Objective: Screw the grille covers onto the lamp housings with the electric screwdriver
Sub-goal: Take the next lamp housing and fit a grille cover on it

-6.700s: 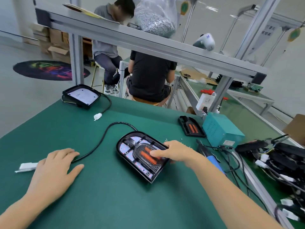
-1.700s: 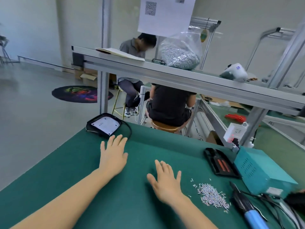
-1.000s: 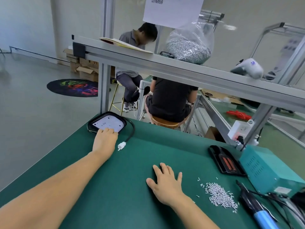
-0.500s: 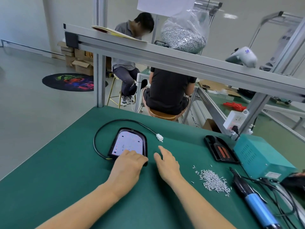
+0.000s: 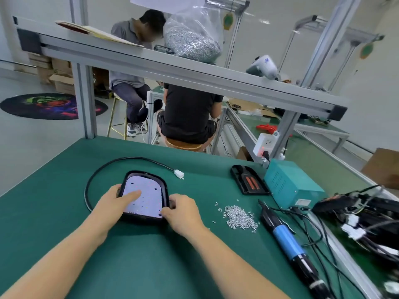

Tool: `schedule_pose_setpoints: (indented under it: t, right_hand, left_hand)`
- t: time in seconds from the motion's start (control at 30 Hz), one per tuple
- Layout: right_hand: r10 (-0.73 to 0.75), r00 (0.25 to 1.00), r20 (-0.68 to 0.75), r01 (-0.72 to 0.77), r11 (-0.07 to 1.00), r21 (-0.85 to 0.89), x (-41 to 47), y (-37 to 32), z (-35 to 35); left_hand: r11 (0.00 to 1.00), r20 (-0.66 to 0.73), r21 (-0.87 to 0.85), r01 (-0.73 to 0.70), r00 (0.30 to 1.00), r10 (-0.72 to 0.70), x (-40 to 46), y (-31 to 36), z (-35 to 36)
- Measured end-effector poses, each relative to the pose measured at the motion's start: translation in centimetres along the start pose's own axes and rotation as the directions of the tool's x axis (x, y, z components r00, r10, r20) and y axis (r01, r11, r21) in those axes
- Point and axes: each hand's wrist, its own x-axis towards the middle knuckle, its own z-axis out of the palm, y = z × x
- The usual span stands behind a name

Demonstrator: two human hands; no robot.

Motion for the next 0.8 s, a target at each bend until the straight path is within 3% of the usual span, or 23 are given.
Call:
schedule_pose_setpoints:
  t: [0.1, 0.23, 0.3, 0.37, 0.47, 0.57, 0.8]
  right_hand:
    - [-0.009, 0.999, 0.032, 0.008, 0.999, 0.031, 0.0, 1.6, -2.1]
    - [-0.026, 0.995, 0.095, 0.026, 1.0, -0.001, 0.1, 3.6, -4.7]
    - [-0.013, 1.0, -0.012, 0.011, 0.993, -0.113, 1.4, 4.6, -6.1]
    - [0.018, 0.989, -0.15, -0.07, 0.934, -0.351, 2.8, 6.2, -8.2]
    - [0.139, 0.974, -0.177, -0.217, 0.79, -0.574, 4.3, 9.5, -10.9]
    - [0.258, 0.955, -0.149, -0.292, 0.717, -0.633, 5.2, 12.3, -12.1]
    - [0.285, 0.954, -0.092, -0.264, 0.655, -0.708, 6.3, 13.1, -12.1]
  left_hand:
    - [0.942, 0.148, -0.272, 0.196, 0.976, -0.16, 0.4, 1.0, 0.9]
    - [0.854, 0.165, -0.421, 0.306, 0.951, -0.26, 0.6, 0.6, 3.1]
    - [0.832, 0.116, -0.468, 0.299, 0.954, -0.278, 0.4, 0.0, 4.1]
    - [0.826, 0.063, -0.504, 0.253, 0.965, -0.256, 0.4, -0.3, 4.6]
    - [0.799, 0.061, -0.557, 0.227, 0.971, -0.233, 0.1, -0.4, 4.6]
    - [0.781, 0.099, -0.578, 0.238, 0.97, -0.222, 0.0, -0.4, 4.3]
    - [0.76, 0.097, -0.608, 0.228, 0.972, -0.214, 0.0, -0.4, 4.4]
